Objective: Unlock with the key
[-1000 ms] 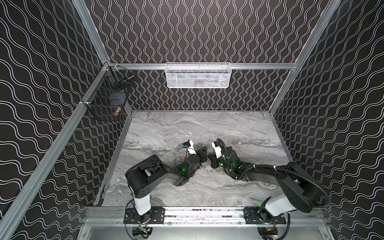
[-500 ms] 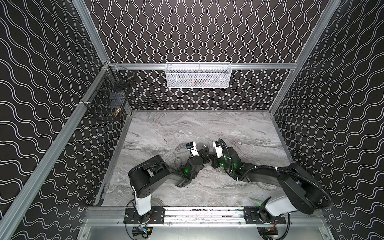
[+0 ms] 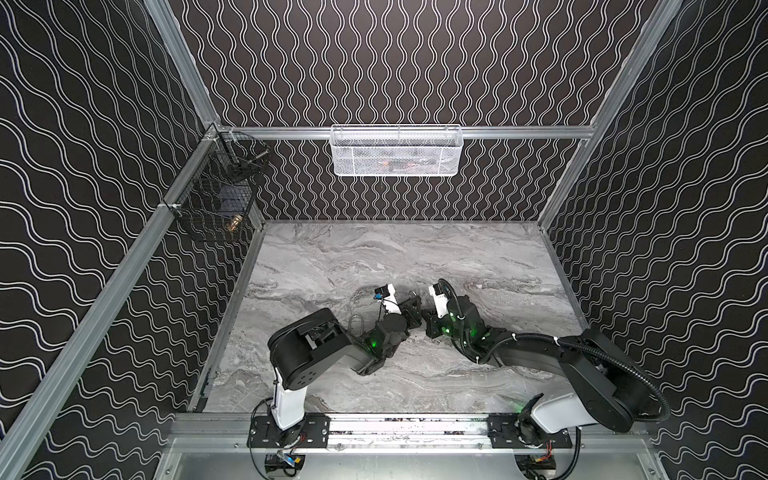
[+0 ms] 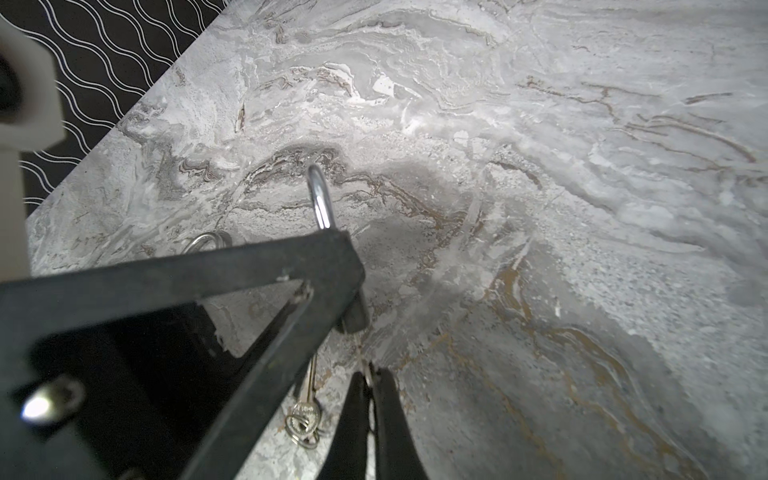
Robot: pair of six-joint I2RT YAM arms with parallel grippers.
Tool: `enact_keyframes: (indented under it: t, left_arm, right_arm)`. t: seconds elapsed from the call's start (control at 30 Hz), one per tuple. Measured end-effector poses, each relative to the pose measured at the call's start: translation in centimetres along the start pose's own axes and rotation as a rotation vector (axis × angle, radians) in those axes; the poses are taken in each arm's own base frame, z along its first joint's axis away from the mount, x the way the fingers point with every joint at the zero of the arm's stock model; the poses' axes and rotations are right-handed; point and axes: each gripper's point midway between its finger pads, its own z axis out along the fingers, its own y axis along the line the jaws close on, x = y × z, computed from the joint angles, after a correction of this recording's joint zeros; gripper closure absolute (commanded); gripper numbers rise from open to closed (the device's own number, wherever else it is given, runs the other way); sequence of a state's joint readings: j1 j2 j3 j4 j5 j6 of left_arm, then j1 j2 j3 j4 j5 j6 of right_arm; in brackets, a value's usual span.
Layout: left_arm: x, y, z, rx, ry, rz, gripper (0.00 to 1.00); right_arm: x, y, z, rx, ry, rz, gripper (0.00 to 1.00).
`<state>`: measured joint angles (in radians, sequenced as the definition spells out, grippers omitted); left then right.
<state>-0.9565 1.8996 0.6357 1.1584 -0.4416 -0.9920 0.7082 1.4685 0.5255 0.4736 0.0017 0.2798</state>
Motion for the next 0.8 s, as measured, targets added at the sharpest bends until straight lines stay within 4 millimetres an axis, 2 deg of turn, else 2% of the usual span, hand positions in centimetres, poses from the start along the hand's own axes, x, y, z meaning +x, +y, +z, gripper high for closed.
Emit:
enact_keyframes:
  t: [0.27,0.6,0.8]
  left_arm:
    - [0.7,-0.8,-0.2,0.017,0.018,0.010,0.86]
    - [0.3,-2.0,-0.5,0.029,0.033,0.061,0.87]
    - [0.5,-2.2,-0.5,0.053,0.040,0.072,0.88]
  right_arm:
    - [0.4,0.0,-1.0,-0.022,-0.009,0.001,1.00]
    - [-0.3,0.2,-2.4,-0.060,-0.060,-0.028,1.00]
    - [-0.4,-0.5,-2.6,-0.097,-0.055,0.008,1.00]
